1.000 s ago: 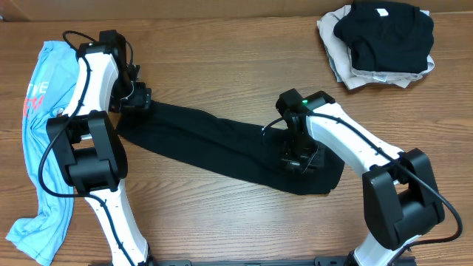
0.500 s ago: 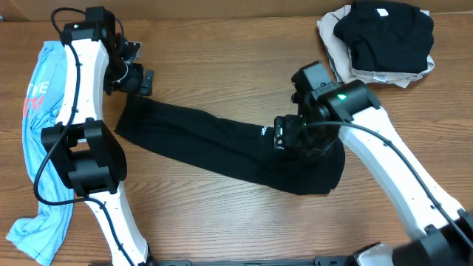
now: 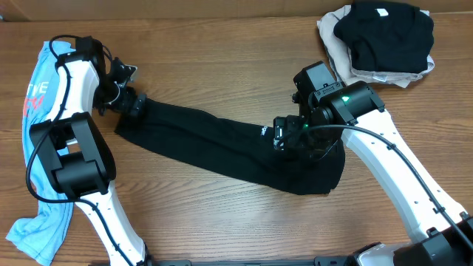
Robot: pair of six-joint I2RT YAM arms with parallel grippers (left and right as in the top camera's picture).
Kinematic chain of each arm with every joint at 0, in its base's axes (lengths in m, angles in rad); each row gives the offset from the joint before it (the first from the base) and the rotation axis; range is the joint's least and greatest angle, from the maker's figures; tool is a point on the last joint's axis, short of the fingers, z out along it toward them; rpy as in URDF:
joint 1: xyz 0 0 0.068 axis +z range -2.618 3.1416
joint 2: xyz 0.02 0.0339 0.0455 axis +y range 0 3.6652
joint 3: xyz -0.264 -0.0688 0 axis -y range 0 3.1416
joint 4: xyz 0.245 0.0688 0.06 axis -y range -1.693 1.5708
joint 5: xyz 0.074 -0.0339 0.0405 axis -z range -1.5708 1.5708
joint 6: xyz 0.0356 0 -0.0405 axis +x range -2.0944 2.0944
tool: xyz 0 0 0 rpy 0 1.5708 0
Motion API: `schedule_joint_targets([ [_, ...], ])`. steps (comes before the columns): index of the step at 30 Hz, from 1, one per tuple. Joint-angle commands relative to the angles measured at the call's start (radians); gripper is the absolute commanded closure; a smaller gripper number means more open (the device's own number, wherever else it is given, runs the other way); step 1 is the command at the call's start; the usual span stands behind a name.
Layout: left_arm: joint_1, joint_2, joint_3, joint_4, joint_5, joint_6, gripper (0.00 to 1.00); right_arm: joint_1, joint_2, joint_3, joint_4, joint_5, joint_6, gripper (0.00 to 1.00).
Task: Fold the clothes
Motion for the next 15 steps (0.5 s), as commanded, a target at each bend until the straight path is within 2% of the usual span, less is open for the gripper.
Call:
schedule_joint_targets([
  [1, -0.009, -0.015, -0.03, 0.027, 0.039, 0.048, 0.0, -0.004, -0.005, 0.013, 0.002, 0.006, -0.013, 0.05],
  [10, -0.011, -0.015, -0.109, 0.062, 0.106, 0.047, 0.09, -0.004, -0.005, 0.013, 0.021, 0.029, -0.013, 0.01],
  [15, -0.008, -0.015, -0.191, 0.064, 0.077, 0.019, 0.21, -0.004, -0.005, 0.013, 0.043, 0.032, -0.013, 0.01],
])
